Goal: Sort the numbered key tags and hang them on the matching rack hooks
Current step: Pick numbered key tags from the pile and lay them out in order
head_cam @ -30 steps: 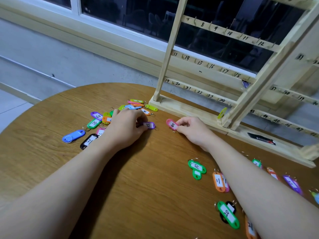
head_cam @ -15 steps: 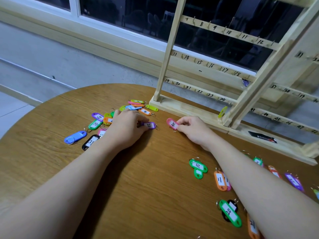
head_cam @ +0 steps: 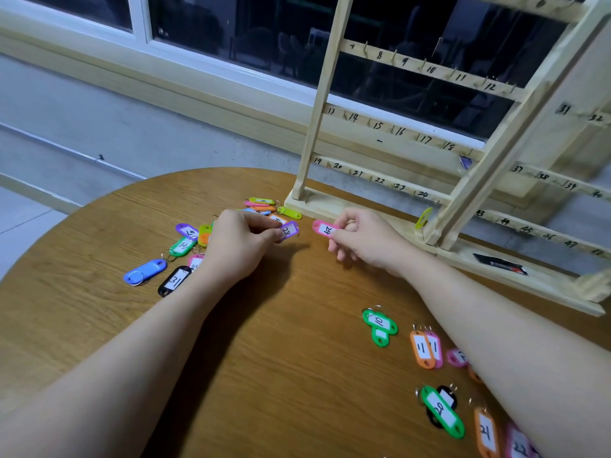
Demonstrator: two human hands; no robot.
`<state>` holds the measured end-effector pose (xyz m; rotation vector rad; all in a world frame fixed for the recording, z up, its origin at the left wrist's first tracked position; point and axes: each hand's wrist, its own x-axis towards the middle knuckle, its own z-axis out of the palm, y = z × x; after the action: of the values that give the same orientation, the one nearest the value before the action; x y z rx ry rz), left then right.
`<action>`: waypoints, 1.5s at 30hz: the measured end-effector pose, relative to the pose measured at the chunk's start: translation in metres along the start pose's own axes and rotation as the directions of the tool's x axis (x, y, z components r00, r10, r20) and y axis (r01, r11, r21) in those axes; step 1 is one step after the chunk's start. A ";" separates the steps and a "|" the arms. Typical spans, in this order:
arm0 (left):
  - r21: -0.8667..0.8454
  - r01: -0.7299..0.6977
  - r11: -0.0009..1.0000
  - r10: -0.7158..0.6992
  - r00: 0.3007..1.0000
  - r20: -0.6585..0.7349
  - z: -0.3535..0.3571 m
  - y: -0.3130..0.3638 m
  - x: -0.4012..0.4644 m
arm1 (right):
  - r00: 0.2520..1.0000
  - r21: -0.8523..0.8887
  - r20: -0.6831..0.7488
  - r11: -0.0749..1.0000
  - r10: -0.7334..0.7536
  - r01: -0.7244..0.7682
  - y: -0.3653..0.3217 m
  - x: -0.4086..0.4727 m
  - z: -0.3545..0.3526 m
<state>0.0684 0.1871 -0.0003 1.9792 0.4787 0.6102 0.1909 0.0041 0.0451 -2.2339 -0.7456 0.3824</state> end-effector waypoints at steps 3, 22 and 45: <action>-0.220 0.043 0.975 -0.048 0.999 -0.017 0.000 0.004 -0.001 | 0.999 0.049 -0.013 0.998 -0.037 0.038 -0.009 0.000 0.003; -0.336 0.075 0.939 -0.054 0.996 0.072 0.006 0.010 -0.004 | 0.999 0.036 -0.027 0.999 -0.038 0.039 -0.010 0.004 0.003; -0.138 -0.120 0.983 0.146 0.971 0.192 -0.007 0.024 -0.056 | 0.995 -0.136 -0.068 0.988 0.067 -0.076 0.021 -0.136 -0.086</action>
<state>0.0215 0.1492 0.0119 1.9383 0.1797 0.5029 0.1324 -0.1393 0.0945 -2.3966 -0.6787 0.3013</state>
